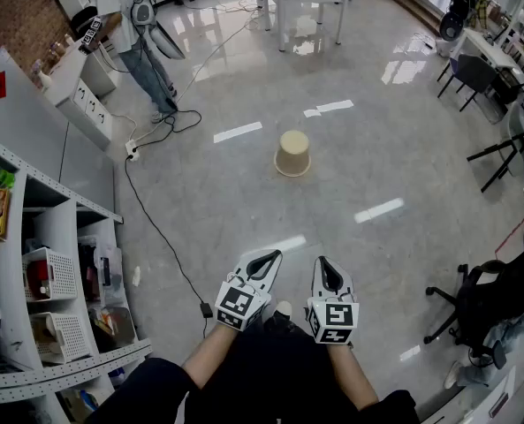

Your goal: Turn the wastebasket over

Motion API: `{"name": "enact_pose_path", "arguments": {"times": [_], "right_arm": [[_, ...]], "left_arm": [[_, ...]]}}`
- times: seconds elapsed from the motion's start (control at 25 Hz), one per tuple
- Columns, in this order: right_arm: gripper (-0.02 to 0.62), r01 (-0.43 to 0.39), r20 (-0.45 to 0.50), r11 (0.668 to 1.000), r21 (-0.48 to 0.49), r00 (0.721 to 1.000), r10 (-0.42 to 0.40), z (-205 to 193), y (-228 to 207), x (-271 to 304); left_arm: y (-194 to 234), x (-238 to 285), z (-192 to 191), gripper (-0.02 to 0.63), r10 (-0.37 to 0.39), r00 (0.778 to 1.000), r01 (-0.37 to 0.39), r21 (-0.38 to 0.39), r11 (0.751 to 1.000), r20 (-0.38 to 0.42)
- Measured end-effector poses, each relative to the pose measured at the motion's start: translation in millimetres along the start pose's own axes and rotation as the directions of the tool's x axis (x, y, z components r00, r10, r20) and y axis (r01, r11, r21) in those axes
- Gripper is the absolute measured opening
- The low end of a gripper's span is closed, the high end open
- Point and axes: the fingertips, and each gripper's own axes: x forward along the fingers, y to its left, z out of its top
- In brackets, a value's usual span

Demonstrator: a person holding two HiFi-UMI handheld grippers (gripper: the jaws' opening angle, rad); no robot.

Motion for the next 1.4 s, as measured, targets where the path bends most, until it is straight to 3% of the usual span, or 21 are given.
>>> {"name": "enact_pose_path", "arguments": {"times": [0.2, 0.64, 1.4], "right_arm": [[0.009, 0.001, -0.002, 1.0, -0.002, 1.0, -0.001, 0, 4, -3], [0.011, -0.035, 0.097, 0.999, -0.012, 0.995, 0.036, 17, 12, -18], [0.011, -0.091, 0.06, 0.996, -0.002, 0.994, 0.091, 1, 35, -22]], "left_arm": [[0, -5, 0, 0.008, 0.002, 1.0, -0.002, 0.0, 1.0, -0.001], [-9, -10, 8, 0.008, 0.011, 1.0, -0.011, 0.008, 1.0, 0.026], [-12, -27, -3, 0.008, 0.039, 0.999, -0.039, -0.003, 0.999, 0.009]]}}
